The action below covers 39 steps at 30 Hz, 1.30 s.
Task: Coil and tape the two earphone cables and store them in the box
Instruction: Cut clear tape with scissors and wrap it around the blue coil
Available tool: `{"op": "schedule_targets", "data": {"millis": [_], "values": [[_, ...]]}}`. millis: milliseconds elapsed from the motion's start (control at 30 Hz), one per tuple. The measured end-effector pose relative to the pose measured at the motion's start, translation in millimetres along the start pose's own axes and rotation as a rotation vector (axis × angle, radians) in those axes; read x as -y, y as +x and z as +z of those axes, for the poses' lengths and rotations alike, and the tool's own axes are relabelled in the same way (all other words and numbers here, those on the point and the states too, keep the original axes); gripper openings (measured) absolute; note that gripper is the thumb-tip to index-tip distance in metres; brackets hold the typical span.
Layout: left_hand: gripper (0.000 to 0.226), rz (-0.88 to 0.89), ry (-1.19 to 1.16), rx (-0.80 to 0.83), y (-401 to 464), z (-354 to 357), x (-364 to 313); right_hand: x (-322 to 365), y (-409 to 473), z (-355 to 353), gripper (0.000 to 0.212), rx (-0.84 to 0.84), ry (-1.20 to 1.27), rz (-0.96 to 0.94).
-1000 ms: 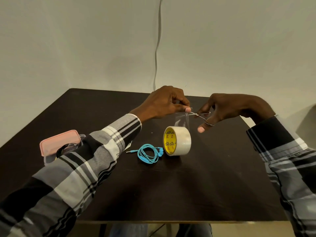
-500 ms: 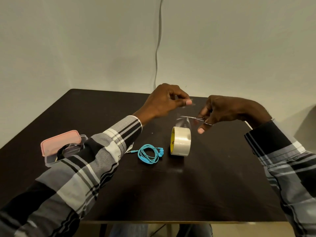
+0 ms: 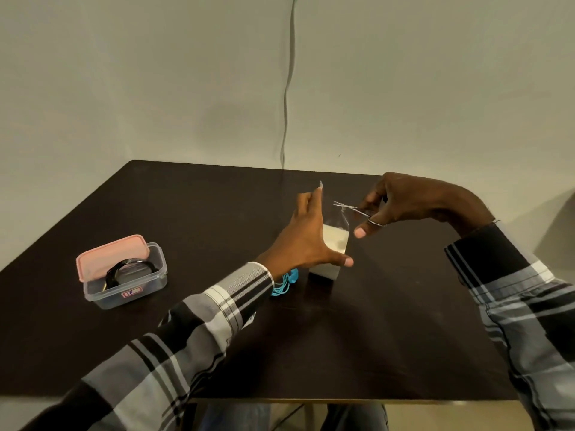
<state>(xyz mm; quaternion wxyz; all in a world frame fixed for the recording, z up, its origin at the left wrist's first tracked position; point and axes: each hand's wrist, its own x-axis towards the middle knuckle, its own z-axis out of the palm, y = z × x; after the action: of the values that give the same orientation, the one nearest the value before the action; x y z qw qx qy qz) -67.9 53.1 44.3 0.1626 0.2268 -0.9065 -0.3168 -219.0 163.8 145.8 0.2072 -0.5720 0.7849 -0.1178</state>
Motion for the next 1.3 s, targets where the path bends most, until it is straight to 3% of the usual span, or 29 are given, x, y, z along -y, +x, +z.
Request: {"op": "schedule_targets", "data": {"millis": [233, 400, 533, 700, 800, 900, 1067, 1300], "values": [[0.133, -0.037, 0.001, -0.15, 7, 0, 5, -15, -13, -18, 0.042, -0.276, -0.096, 0.097], [0.117, -0.171, -0.342, -0.135, 14, -3, 16, -25, -11, 18, 0.05, -0.538, -0.121, 0.077], [0.096, -0.31, -0.589, -0.095, 14, 7, 24, -27, -11, 50, 0.044, -0.527, 0.014, 0.066], [0.084, -0.425, -0.798, -0.035, 19, 21, 32, -26, -11, 63, 0.066, -0.475, 0.141, -0.017], [0.085, -0.451, -0.837, -0.019, 20, 30, 33, -25, -10, 64, 0.04, -0.569, -0.022, -0.058], [0.089, -0.435, -0.83, 0.003, 22, 35, 32, -28, -7, 67, 0.038, -0.652, -0.158, -0.003], [0.087, -0.32, -0.667, -0.019, 19, 29, 27, -26, -3, 76, 0.028, -0.618, -0.117, -0.006], [0.082, -0.094, -0.926, -0.2, 7, 13, 5, -8, 2, 87, 0.028, -0.632, -0.098, -0.025]]}}
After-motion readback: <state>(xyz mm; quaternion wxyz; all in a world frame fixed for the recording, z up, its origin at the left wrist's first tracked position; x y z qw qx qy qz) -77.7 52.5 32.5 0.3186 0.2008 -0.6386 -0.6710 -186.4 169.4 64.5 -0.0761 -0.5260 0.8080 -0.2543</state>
